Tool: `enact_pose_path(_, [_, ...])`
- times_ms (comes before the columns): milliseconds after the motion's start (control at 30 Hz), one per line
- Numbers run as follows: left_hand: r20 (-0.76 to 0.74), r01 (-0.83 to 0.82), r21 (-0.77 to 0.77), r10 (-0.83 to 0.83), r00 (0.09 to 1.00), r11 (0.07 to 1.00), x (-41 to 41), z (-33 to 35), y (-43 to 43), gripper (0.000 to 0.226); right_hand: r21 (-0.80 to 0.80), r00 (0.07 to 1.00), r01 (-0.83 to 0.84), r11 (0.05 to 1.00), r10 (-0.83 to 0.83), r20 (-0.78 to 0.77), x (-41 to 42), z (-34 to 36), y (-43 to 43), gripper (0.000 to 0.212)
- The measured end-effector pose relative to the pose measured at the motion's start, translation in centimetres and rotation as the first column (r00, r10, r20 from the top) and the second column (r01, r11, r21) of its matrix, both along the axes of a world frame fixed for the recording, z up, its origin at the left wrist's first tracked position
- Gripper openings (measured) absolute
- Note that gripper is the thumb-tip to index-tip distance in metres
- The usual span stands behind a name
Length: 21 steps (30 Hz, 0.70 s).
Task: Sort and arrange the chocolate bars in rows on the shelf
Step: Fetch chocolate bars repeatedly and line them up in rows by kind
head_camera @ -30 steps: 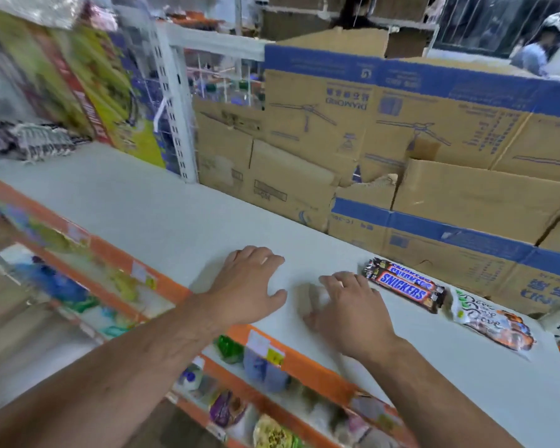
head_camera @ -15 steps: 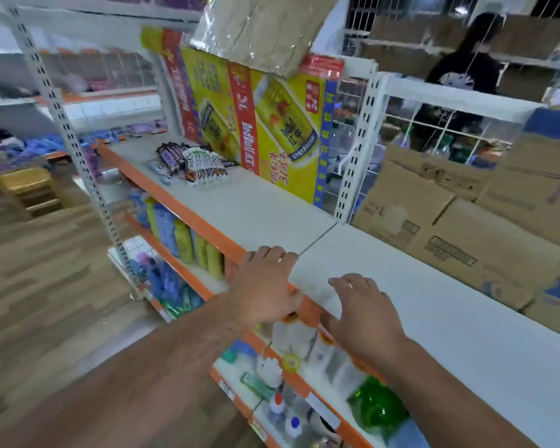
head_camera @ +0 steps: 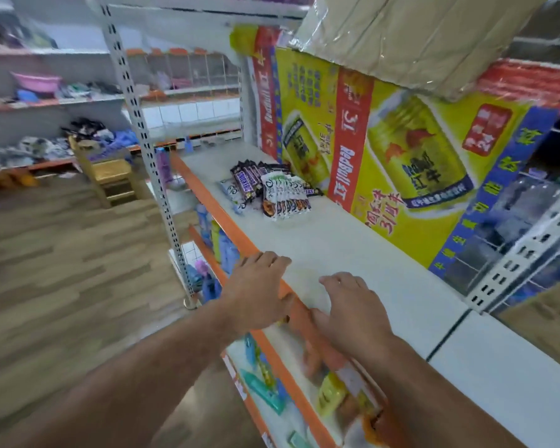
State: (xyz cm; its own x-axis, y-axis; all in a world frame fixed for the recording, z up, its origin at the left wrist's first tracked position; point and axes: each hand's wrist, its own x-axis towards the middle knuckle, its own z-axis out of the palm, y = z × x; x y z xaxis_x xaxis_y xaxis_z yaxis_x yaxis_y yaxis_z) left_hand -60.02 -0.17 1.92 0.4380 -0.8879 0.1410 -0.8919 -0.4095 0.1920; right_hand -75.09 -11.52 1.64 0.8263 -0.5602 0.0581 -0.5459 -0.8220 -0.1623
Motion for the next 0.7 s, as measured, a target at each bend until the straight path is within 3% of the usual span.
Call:
enact_pose_path(200, [0.031,-0.053,0.015,0.052,0.998,0.998,10.1,1.5,-2.8,0.065,0.001,0.997,-0.070,0.998,0.070,0.026,10.7,1.5,-4.3,0.057])
enact_pose_path(433, [0.066,0.007,-0.031,-0.005,0.998,1.000,20.3,0.9,-6.3,0.051,0.002,0.997,0.000,1.000,0.000,0.072,19.5,1.2,-6.5,0.042])
enact_pose_path(567, [0.140,0.169,-0.007,-0.166,0.976,0.986,27.3,-0.5,-9.3,0.053,0.001,0.987,0.125,0.992,-0.124,0.098,24.0,0.3,-7.4,0.045])
enact_pose_path(700, [0.213,0.413,0.021,-0.407,0.888,0.911,34.0,-0.9,-12.5,0.062,0.009,0.949,0.314,0.949,-0.314,0.027,27.6,0.4,-7.7,0.047])
